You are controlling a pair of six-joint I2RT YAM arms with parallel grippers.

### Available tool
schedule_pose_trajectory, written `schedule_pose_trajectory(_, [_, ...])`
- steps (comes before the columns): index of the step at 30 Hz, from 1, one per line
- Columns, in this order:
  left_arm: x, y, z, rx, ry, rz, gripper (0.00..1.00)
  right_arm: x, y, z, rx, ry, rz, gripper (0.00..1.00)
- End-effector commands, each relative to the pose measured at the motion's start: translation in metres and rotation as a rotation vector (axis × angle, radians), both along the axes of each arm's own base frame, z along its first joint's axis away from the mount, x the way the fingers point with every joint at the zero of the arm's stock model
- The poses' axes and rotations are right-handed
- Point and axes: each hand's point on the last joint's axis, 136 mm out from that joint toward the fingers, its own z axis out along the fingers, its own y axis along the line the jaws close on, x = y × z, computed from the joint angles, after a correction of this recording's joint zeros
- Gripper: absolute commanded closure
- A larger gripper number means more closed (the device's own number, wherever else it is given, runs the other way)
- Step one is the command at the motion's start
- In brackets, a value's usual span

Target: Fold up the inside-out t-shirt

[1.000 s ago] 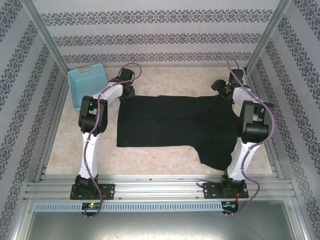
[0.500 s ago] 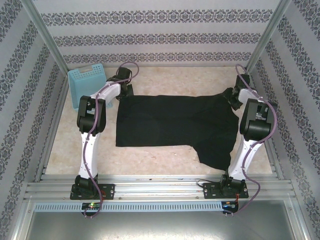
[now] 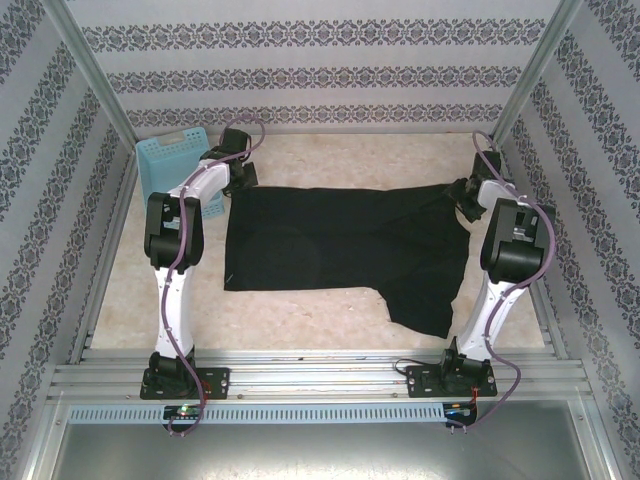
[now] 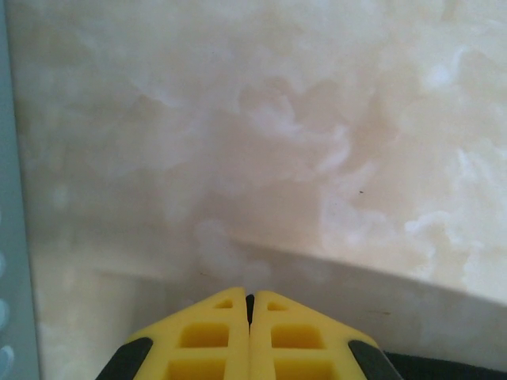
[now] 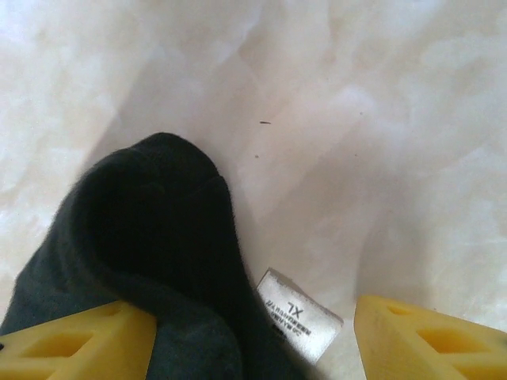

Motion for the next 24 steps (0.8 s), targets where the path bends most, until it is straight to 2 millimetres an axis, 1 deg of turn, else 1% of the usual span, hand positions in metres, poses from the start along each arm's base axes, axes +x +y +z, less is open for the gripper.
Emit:
schedule_pose_trajectory(1, [-0.002,0.005,0.009,-0.014,-0.004,0.02,0.99,0.019,0.014,0.048,-0.048,-0.139,0.09,0.33])
schedule_pose_trajectory(3, [-0.002,0.004,0.009,-0.019,-0.002,0.019,0.99,0.026,0.028,0.054,-0.05,-0.16,0.138,0.33])
schedule_pose_trajectory(5, [-0.001,0.004,0.009,-0.023,-0.004,0.019,0.99,0.034,0.042,0.055,-0.021,-0.182,0.18,0.33])
schedule_pose_trajectory(8, [-0.001,0.003,0.011,-0.024,-0.005,0.017,0.99,0.042,0.057,0.044,0.039,-0.163,0.204,0.34])
schedule_pose_trajectory(12, [-0.002,0.004,0.012,-0.02,-0.001,0.016,0.99,0.047,0.063,0.019,0.1,-0.095,0.193,0.34])
schedule_pose_trajectory(14, [-0.002,0.003,0.012,-0.022,-0.001,0.015,0.99,0.048,0.063,0.006,0.116,-0.057,0.186,0.33])
schedule_pose_trajectory(15, [-0.002,0.003,0.013,-0.022,-0.002,0.016,0.99,0.047,0.06,-0.001,0.114,-0.028,0.17,0.34])
schedule_pose_trajectory(17, [-0.003,0.005,0.014,-0.023,-0.001,0.021,0.99,0.039,0.05,-0.014,0.112,0.034,0.12,0.35])
schedule_pose_trajectory(19, [-0.003,0.006,0.016,-0.027,-0.003,0.027,0.99,0.029,0.038,-0.024,0.121,0.071,0.06,0.38])
schedule_pose_trajectory(21, [-0.004,0.009,0.016,-0.032,-0.004,0.036,0.99,0.029,0.035,-0.025,0.143,0.051,0.042,0.44])
schedule_pose_trajectory(24, [-0.004,0.011,0.02,-0.045,-0.015,0.047,1.0,0.027,0.033,-0.024,0.125,0.078,0.02,0.5])
